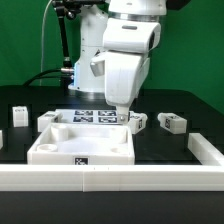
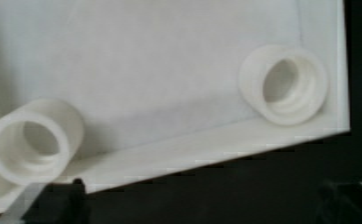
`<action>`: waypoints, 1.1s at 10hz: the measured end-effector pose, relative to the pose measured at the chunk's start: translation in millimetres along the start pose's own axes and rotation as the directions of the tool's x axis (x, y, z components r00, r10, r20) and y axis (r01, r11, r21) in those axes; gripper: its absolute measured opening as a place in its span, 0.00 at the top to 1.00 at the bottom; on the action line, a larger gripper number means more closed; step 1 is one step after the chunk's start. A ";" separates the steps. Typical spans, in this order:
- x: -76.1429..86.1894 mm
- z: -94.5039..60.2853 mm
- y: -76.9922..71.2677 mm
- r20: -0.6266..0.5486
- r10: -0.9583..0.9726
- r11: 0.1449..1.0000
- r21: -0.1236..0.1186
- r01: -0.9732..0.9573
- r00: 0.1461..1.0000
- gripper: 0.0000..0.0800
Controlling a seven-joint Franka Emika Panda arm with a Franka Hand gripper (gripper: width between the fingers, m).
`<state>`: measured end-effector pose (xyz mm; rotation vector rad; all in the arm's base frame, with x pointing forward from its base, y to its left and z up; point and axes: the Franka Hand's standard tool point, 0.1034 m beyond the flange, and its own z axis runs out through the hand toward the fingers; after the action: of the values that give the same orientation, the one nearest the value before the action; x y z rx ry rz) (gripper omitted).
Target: Assemble one leg
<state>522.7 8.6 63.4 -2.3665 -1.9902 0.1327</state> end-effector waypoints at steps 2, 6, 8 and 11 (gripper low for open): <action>-19.0 12.0 -7.8 -0.006 -0.127 0.992 -0.007 0.127 0.992 0.19; -28.2 13.9 -7.9 -0.007 -0.152 0.988 0.000 0.152 0.988 0.19; -34.1 17.4 -8.9 -0.012 -0.166 0.986 -0.011 0.166 0.986 0.19; -47.0 40.9 -33.9 -0.022 -0.151 0.989 -0.007 0.151 0.988 0.19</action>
Offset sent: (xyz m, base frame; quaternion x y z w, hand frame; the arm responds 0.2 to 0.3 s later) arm -0.0074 -0.0221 -0.0012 0.0100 0.0068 -0.0725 0.9973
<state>477.5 -32.6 27.4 -2.1993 -2.1515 0.0941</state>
